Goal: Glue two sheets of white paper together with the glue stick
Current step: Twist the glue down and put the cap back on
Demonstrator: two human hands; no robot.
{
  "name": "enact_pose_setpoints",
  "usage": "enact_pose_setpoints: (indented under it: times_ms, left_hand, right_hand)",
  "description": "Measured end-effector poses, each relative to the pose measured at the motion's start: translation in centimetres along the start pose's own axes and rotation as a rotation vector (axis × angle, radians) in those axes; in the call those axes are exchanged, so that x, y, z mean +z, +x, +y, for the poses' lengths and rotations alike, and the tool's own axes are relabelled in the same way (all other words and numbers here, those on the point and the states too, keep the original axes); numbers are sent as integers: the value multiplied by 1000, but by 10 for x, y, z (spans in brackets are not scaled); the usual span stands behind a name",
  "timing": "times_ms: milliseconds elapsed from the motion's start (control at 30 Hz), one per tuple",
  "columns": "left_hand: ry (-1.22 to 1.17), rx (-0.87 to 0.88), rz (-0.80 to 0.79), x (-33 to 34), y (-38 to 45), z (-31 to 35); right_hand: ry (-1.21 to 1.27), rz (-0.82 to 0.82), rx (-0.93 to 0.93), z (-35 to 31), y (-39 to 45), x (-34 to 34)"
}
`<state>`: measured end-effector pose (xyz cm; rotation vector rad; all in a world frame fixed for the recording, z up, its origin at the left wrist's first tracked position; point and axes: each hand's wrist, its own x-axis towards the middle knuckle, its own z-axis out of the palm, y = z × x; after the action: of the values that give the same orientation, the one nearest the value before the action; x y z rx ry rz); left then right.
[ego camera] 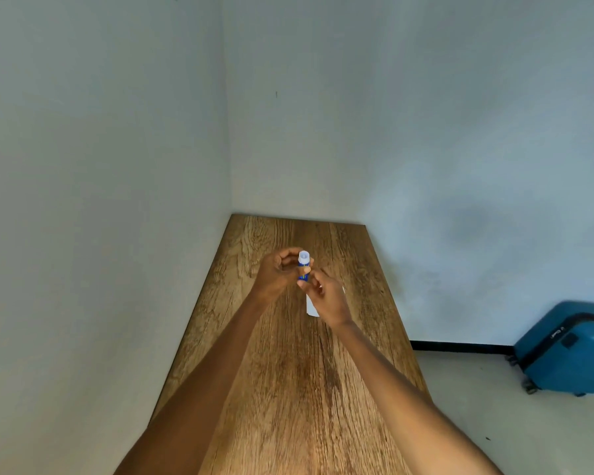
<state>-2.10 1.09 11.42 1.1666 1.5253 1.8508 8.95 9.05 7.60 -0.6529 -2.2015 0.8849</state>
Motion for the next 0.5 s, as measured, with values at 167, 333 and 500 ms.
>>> enact_pose_setpoints:
  times_ms: [167,333,500]
  left_hand:
    - [-44,10,67,9,-8,1]
    - [13,33,109,6,-16,-4]
    - [52,36,24,-18,-15,-4]
  right_hand:
    - [-209,228,15,-5,-3,9]
    - [-38,151,107,-9,-1,24]
    - [69,-44,-73,-5,5,24]
